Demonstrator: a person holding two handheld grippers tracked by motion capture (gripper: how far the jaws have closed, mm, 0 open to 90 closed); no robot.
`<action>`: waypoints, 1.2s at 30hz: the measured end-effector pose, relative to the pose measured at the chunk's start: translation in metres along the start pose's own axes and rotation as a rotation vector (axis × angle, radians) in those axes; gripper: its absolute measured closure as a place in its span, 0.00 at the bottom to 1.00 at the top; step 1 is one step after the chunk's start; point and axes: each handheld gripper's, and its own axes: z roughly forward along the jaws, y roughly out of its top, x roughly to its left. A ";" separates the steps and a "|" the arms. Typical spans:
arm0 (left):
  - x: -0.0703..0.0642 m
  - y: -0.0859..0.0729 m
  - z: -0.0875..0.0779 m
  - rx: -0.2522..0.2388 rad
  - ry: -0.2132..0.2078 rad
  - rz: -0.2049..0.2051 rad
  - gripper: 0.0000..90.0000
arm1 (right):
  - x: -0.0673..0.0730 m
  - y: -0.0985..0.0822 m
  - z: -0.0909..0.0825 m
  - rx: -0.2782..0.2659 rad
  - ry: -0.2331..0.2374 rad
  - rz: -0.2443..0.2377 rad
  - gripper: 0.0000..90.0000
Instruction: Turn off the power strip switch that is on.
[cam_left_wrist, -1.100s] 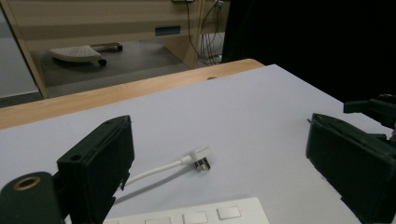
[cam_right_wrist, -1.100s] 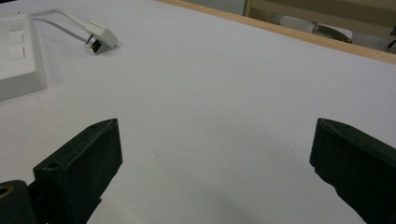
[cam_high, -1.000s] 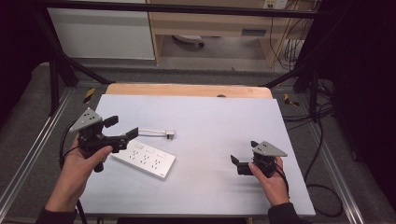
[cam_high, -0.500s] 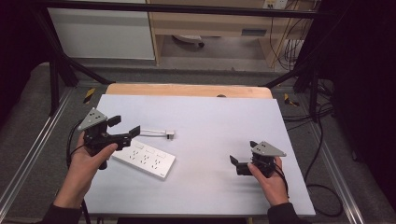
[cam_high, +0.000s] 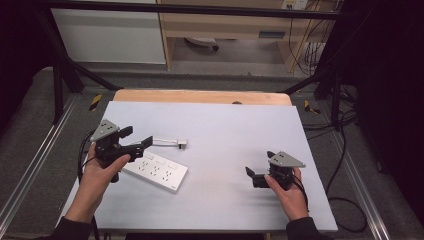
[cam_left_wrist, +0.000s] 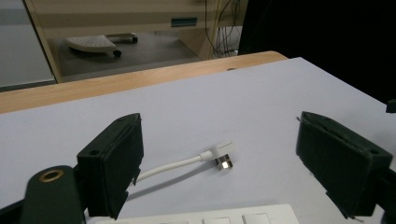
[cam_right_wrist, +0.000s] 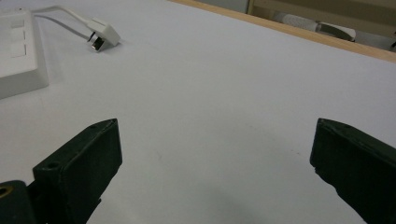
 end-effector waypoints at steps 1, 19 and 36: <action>0.000 -0.001 0.001 0.000 0.004 0.003 0.16 | 0.000 0.000 0.000 0.000 0.003 0.004 0.03; 0.000 -0.018 0.017 0.047 0.013 0.006 0.11 | 0.003 0.000 0.002 0.011 0.016 -0.010 0.03; 0.008 -0.031 0.026 0.073 0.019 -0.009 0.11 | 0.003 -0.001 0.003 0.025 0.015 -0.010 0.03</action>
